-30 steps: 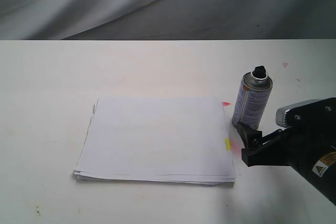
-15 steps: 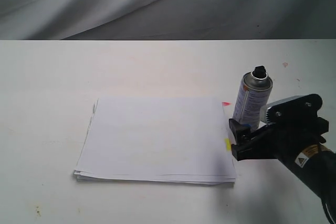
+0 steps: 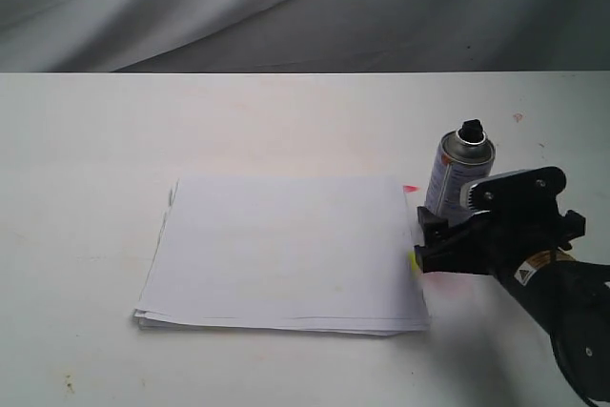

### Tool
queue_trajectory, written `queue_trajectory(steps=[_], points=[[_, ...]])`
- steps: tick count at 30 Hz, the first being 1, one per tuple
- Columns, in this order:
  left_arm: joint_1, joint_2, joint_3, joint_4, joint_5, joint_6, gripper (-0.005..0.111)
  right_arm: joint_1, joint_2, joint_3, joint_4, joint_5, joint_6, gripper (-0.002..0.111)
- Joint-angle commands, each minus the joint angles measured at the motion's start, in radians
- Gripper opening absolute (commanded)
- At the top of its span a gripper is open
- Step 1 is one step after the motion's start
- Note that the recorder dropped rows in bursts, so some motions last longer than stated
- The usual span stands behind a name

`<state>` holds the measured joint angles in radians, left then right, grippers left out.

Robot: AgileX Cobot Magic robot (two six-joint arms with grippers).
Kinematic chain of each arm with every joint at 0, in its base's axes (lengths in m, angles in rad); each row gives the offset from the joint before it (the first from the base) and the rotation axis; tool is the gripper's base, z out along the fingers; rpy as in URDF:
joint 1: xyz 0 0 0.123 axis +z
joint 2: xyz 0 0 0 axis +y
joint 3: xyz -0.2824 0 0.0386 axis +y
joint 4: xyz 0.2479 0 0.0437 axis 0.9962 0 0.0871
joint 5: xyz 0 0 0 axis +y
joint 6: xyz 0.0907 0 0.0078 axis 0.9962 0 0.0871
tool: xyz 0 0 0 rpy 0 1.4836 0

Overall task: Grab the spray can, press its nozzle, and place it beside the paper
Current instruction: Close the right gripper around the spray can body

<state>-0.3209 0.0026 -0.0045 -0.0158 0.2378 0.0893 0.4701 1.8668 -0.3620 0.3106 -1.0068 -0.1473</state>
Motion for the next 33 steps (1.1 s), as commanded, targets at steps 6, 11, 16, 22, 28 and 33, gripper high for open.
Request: queue_trajectory(steps=[6, 11, 16, 22, 28, 33], points=[[0.002, -0.003, 0.005, -0.001, -0.009, -0.001, 0.000, -0.042, 0.028, -0.081, -0.059, 0.005, 0.002, 0.086], [0.002, -0.003, 0.005, -0.001, -0.009, -0.001, 0.000, -0.042, 0.095, -0.141, -0.059, 0.031, 0.002, 0.086], [0.002, -0.003, 0.005, -0.001, -0.009, -0.001, 0.000, -0.047, 0.131, -0.165, -0.059, 0.031, 0.002, 0.086], [0.002, -0.003, 0.005, -0.001, -0.009, -0.001, 0.000, -0.082, 0.153, -0.175, -0.076, 0.032, 0.007, 0.086], [0.002, -0.003, 0.005, -0.001, -0.009, -0.001, 0.000, -0.100, 0.153, -0.175, -0.101, 0.028, 0.013, 0.086], [0.002, -0.003, 0.005, -0.001, -0.009, -0.001, 0.000, -0.100, 0.153, -0.175, -0.103, 0.028, 0.013, 0.086]])
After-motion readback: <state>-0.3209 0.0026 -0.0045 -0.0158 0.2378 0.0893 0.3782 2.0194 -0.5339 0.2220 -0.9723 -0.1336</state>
